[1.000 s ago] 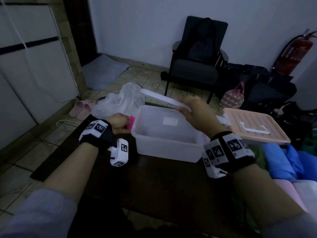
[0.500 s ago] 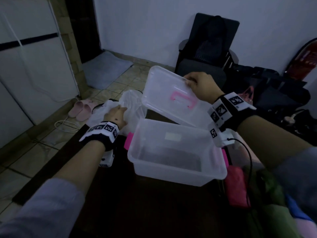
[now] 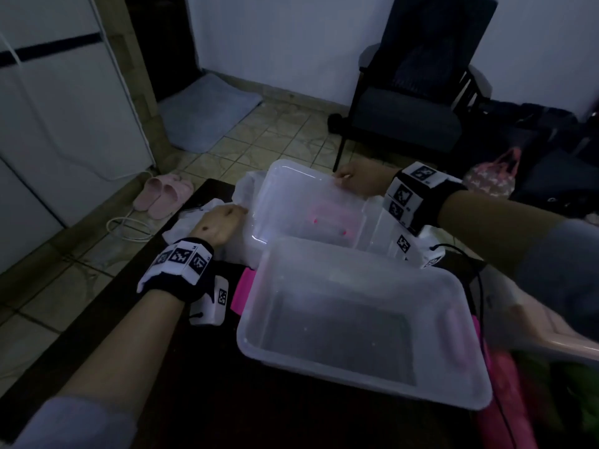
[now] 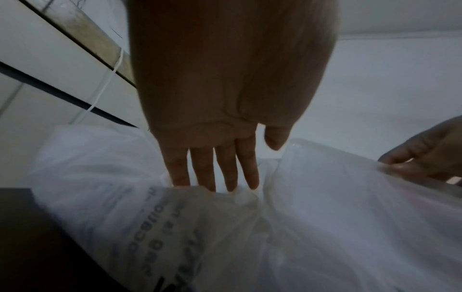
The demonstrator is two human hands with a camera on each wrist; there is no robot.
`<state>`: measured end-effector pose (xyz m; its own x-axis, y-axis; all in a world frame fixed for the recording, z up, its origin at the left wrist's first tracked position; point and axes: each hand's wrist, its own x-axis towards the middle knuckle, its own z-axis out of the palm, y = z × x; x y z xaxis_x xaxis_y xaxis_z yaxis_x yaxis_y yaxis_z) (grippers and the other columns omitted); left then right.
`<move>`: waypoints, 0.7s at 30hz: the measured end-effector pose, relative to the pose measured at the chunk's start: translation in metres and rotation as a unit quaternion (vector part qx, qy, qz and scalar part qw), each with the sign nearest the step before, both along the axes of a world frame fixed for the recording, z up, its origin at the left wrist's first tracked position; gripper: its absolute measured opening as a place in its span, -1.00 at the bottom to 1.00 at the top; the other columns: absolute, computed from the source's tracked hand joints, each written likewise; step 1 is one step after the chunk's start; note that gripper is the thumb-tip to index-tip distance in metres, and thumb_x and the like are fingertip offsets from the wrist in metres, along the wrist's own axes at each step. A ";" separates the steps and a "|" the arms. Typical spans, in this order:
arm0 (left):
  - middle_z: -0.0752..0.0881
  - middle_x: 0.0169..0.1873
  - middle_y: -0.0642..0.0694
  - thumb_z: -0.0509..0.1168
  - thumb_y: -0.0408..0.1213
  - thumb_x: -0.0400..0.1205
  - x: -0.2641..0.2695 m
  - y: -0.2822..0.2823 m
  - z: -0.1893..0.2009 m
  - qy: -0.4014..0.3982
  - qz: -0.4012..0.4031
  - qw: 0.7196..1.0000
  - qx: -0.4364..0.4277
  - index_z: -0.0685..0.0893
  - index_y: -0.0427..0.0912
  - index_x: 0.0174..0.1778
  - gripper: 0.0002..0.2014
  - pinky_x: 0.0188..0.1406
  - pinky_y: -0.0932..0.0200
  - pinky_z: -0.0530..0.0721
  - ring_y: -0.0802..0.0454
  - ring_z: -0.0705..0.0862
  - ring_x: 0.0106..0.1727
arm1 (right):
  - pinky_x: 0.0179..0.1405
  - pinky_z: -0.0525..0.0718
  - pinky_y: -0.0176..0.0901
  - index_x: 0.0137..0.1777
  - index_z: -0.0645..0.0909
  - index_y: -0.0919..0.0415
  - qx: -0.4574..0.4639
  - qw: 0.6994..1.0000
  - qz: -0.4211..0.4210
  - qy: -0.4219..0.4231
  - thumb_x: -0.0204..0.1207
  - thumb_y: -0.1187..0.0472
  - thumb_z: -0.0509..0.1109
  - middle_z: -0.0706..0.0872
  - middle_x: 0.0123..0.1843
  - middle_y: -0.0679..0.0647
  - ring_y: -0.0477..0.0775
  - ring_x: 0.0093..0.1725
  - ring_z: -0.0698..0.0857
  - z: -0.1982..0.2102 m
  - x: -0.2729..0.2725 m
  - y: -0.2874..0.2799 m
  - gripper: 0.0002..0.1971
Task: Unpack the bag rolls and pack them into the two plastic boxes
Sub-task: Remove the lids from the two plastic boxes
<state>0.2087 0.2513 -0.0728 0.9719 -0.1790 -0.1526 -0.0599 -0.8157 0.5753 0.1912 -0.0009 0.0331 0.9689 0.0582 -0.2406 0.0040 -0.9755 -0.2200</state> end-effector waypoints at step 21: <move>0.57 0.34 -0.29 0.32 0.02 0.56 -0.016 -0.011 0.008 -0.027 0.025 0.998 0.040 0.55 -0.23 0.37 -0.47 0.34 -0.13 0.49 -0.25 0.55 0.32 | 0.44 0.35 -0.05 0.59 0.21 0.33 -0.043 0.985 -0.059 0.158 0.73 0.02 0.01 0.33 0.58 0.23 0.22 0.52 0.38 0.033 -0.045 -0.004 -0.47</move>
<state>0.1923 0.2403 -0.0651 0.9867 -0.1189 -0.1111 -0.0471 -0.8621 0.5046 0.1463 -0.0053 0.0660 0.8432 -0.0850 -0.5308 -0.1669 -0.9800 -0.1083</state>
